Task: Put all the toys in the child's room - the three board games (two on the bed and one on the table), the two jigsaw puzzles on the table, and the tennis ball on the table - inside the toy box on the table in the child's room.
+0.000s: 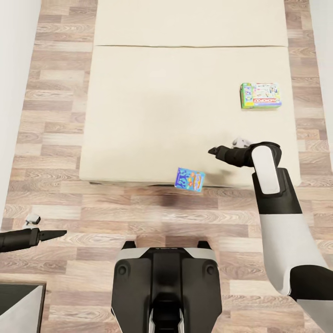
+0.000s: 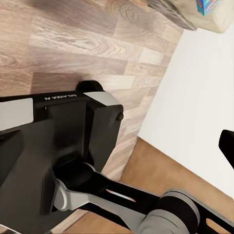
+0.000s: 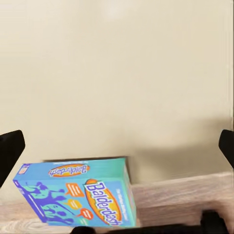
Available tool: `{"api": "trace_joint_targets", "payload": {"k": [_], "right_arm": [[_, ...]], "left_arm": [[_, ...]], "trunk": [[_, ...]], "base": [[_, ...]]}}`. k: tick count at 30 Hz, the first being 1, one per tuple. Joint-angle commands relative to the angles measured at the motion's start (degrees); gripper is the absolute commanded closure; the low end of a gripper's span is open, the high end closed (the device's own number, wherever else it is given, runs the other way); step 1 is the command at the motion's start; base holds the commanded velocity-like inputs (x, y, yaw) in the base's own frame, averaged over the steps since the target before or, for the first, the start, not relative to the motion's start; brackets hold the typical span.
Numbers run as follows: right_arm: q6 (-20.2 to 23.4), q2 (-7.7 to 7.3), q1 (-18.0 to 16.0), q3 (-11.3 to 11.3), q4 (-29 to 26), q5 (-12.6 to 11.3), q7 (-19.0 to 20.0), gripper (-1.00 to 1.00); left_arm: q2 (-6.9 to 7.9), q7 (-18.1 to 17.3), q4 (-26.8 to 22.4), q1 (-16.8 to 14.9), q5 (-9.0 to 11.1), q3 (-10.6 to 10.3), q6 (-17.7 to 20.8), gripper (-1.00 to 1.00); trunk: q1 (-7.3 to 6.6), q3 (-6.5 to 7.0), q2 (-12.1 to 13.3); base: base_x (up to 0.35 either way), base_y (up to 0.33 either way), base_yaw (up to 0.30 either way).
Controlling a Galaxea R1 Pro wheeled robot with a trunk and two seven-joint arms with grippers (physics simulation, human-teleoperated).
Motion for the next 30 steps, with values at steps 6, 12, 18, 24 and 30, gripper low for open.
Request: {"api": "trace_joint_targets", "payload": {"k": [6,12,18,24,30], "right_arm": [[0.1,-0.04,0.23,0.2,0.01,-1.36,-0.6,-1.0],[0.1,0.47,0.56,0.33,-0.11,-1.58,-0.6,-1.0],[0.1,0.91,0.62,0.51,-0.01,-1.54,-0.69,-1.0],[0.1,1.0,0.64,0.54,0.29,-1.51,-0.76,-1.0],[0.1,1.01,0.64,0.55,0.36,-1.46,-0.77,-1.0]], "left_arm": [[0.03,-0.22,-0.01,0.01,0.0,0.01,0.61,-1.0],[0.03,-0.22,-0.01,0.01,0.0,0.01,0.61,-1.0],[0.03,-0.22,-0.01,0.01,0.02,-0.01,0.61,-1.0],[0.03,-0.22,-0.01,0.01,0.01,0.01,0.61,-1.0],[0.03,-0.22,-0.01,0.01,0.0,0.01,0.61,-1.0]], "trunk": [[0.04,0.34,-0.09],[0.04,0.76,-0.09],[0.04,1.24,-0.09],[0.04,1.68,-0.09],[0.04,1.93,-0.09]], "base": [[0.0,0.0,-0.217],[0.0,0.0,-0.206],[0.0,0.0,0.008],[0.0,0.0,0.167],[0.0,0.0,0.111]]}}
